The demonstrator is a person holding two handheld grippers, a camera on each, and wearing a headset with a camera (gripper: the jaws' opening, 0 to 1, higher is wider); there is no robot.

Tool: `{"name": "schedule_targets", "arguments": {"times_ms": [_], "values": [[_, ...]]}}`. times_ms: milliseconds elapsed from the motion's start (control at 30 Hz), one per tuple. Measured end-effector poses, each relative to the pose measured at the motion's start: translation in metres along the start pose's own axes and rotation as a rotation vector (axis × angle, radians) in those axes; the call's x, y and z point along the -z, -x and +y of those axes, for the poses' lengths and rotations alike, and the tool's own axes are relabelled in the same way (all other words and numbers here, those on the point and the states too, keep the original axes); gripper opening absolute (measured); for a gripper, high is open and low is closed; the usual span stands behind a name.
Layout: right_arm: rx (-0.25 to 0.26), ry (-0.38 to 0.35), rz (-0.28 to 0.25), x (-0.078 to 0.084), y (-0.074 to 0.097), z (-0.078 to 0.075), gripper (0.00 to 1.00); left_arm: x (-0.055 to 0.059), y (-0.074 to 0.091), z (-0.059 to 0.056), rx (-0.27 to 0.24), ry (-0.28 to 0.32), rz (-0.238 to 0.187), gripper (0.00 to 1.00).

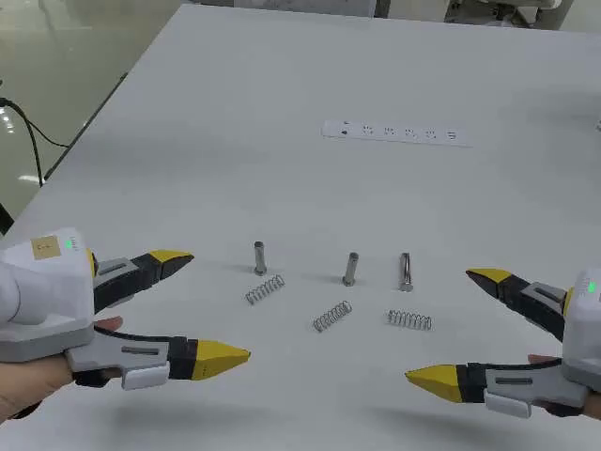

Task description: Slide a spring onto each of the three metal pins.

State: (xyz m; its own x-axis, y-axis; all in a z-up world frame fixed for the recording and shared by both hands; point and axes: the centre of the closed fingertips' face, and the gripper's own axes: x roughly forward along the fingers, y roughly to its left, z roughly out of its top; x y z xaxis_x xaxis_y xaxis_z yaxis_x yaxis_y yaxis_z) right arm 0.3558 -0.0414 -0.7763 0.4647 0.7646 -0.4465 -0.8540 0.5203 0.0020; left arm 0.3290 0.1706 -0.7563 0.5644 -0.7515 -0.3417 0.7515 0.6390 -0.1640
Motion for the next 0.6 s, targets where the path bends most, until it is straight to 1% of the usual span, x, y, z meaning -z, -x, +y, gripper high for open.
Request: {"name": "schedule_targets", "arguments": {"times_ms": [100, 300, 467, 600], "values": [[-0.003, 0.0, 0.003, 0.0002, -0.0004, 0.0015, 0.93, 0.0008, -0.0004, 0.001, -0.006, 0.001, 0.0, 0.79], [-0.013, -0.006, 0.009, 0.0015, -0.0022, 0.0048, 0.92, 0.0003, -0.0012, 0.0021, -0.011, -0.003, -0.002, 0.8], [-0.021, -0.009, 0.009, 0.002, -0.0033, 0.0061, 0.92, -0.0023, -0.0025, 0.0029, -0.016, -0.003, -0.014, 0.88], [-0.021, -0.01, 0.012, 0.0029, -0.0039, 0.0054, 0.92, -0.0039, -0.0036, 0.0014, -0.011, -0.011, -0.02, 0.9]]}}
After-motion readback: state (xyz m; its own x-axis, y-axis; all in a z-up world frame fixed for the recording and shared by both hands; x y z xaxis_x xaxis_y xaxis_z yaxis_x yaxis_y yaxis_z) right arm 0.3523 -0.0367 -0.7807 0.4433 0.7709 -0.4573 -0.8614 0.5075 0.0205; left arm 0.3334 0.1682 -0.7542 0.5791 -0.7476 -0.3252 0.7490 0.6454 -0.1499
